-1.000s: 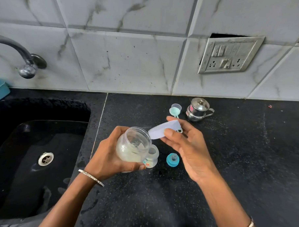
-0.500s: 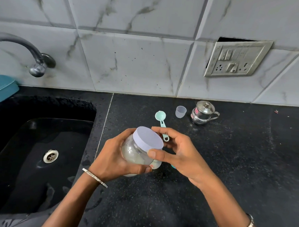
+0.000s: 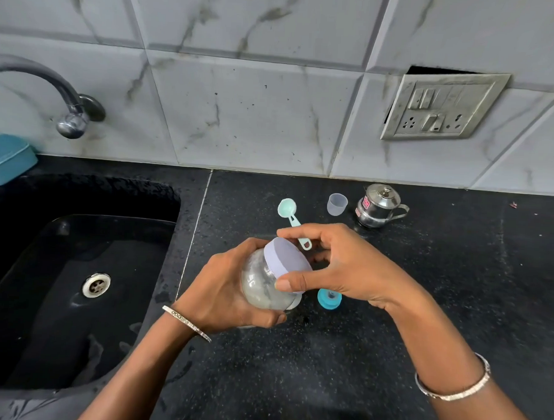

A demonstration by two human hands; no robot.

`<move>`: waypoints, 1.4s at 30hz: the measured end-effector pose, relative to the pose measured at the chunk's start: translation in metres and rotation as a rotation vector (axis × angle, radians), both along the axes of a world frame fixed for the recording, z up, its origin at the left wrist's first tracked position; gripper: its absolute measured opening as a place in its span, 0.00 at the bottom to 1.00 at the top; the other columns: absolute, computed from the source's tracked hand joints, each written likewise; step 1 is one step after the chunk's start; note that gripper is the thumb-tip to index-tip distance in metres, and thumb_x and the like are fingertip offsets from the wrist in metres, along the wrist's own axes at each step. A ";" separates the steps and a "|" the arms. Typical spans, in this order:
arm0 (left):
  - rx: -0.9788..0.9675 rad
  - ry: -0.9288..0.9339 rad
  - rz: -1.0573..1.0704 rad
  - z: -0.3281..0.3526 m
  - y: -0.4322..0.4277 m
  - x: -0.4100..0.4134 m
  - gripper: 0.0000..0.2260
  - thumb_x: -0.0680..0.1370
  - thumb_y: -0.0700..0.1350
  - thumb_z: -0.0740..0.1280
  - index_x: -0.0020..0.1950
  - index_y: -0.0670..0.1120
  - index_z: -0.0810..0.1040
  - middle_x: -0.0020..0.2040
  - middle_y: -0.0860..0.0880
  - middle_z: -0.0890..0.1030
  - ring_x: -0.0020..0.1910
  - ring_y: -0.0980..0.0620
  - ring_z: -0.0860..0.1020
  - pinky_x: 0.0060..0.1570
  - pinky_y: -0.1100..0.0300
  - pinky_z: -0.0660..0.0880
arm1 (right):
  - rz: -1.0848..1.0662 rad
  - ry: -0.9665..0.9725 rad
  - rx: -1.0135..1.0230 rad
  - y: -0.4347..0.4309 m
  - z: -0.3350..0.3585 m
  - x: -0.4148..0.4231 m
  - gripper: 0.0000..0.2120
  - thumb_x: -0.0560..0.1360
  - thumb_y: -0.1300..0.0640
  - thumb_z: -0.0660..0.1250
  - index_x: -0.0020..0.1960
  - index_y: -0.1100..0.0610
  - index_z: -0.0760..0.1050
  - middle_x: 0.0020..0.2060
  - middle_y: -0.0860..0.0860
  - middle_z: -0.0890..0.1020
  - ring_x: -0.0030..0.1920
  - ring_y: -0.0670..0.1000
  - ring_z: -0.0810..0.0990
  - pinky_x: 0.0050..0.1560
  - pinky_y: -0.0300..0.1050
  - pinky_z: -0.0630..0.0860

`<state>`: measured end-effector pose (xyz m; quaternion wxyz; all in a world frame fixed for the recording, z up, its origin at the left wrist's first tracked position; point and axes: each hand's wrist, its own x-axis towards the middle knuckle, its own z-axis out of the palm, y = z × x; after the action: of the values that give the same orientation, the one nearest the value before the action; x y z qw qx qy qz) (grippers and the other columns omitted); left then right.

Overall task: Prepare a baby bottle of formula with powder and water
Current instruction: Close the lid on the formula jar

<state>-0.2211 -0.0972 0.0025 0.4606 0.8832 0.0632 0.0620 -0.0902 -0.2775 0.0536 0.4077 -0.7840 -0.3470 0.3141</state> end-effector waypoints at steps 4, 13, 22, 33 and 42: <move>0.010 0.019 -0.010 0.000 0.002 -0.002 0.38 0.55 0.59 0.80 0.63 0.56 0.73 0.49 0.60 0.82 0.48 0.60 0.82 0.47 0.57 0.80 | 0.056 0.067 0.026 -0.003 -0.001 0.001 0.37 0.64 0.56 0.86 0.70 0.46 0.77 0.62 0.45 0.83 0.62 0.46 0.83 0.66 0.51 0.80; 0.098 -0.012 -0.017 0.004 0.000 0.001 0.38 0.56 0.59 0.79 0.64 0.57 0.73 0.51 0.62 0.82 0.48 0.59 0.81 0.46 0.57 0.80 | -0.025 -0.051 0.002 0.003 0.001 -0.004 0.22 0.63 0.41 0.83 0.56 0.42 0.85 0.49 0.43 0.88 0.53 0.45 0.86 0.60 0.54 0.82; 0.078 -0.059 -0.011 0.003 -0.002 0.000 0.37 0.57 0.53 0.84 0.62 0.63 0.70 0.50 0.65 0.81 0.49 0.63 0.81 0.44 0.70 0.74 | -0.085 -0.227 -0.066 0.010 -0.002 -0.005 0.25 0.63 0.28 0.75 0.48 0.45 0.87 0.31 0.43 0.84 0.30 0.41 0.75 0.32 0.38 0.71; 0.040 -0.016 -0.028 0.004 0.002 0.004 0.39 0.56 0.60 0.80 0.64 0.55 0.73 0.50 0.60 0.82 0.48 0.59 0.81 0.46 0.56 0.80 | 0.112 -0.042 -0.015 0.004 0.006 0.011 0.37 0.60 0.45 0.86 0.66 0.43 0.79 0.59 0.42 0.84 0.62 0.46 0.83 0.64 0.54 0.81; 0.085 -0.008 -0.009 0.006 0.002 0.004 0.39 0.55 0.60 0.79 0.64 0.56 0.73 0.50 0.61 0.82 0.47 0.60 0.81 0.46 0.60 0.79 | 0.058 -0.082 -0.012 0.008 0.007 0.006 0.27 0.63 0.41 0.83 0.59 0.44 0.84 0.51 0.42 0.87 0.53 0.46 0.86 0.58 0.54 0.83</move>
<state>-0.2170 -0.0951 0.0086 0.4231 0.9020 0.0545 0.0662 -0.0844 -0.2693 0.0608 0.3792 -0.7884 -0.3838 0.2955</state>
